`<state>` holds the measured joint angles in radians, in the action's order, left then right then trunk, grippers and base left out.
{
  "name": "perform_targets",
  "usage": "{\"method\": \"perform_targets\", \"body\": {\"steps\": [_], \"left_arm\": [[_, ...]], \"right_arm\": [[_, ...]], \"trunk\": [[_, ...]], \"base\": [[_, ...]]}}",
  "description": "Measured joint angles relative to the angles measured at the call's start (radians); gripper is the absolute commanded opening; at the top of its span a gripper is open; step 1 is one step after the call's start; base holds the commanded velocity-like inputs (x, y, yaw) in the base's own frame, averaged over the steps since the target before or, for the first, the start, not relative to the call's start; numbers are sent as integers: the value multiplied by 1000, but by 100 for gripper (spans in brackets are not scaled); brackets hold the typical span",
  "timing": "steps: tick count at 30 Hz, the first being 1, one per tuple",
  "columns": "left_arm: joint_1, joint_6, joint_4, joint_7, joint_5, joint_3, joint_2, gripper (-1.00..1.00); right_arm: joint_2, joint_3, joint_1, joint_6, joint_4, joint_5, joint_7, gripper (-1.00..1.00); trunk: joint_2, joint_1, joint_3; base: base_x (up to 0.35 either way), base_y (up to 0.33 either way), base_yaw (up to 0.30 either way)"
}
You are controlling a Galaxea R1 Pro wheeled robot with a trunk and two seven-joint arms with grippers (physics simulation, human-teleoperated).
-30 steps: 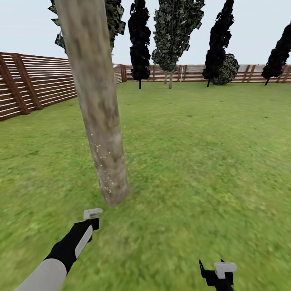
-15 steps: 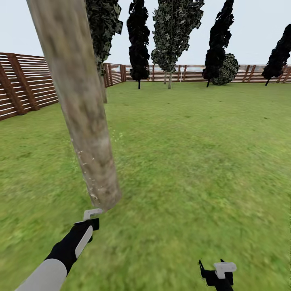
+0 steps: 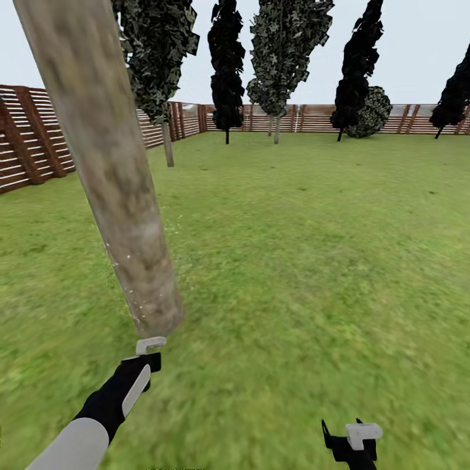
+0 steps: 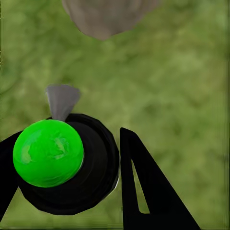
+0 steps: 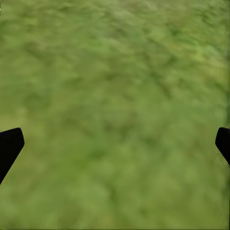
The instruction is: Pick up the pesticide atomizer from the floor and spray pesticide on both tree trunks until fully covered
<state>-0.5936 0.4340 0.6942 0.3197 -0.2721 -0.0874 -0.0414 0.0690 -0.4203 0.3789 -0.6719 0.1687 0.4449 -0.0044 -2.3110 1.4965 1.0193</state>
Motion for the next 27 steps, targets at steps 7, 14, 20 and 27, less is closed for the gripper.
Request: {"method": "perform_targets", "body": {"steps": [7, 14, 20, 27], "left_arm": [[0, 0, 0, 1, 0, 0, -1, -100], [0, -2, -1, 1, -2, 3, -2, -100], [0, -2, -1, 1, -2, 3, -2, -100], [0, -2, 0, 1, -1, 4, -2, -100]], "right_arm": [[0, 0, 0, 0, 0, 0, 0, 100], [0, 0, 0, 0, 0, 0, 0, 100], [0, 0, 0, 0, 0, 0, 0, 100], [0, 0, 0, 0, 0, 0, 0, 100]], "trunk": [[0, 0, 0], [0, 0, 0], [0, 0, 0], [0, 0, 0]], "base": [[88, -270, 213], [184, -239, 6], [189, -236, 160], [170, -238, 274]]}}
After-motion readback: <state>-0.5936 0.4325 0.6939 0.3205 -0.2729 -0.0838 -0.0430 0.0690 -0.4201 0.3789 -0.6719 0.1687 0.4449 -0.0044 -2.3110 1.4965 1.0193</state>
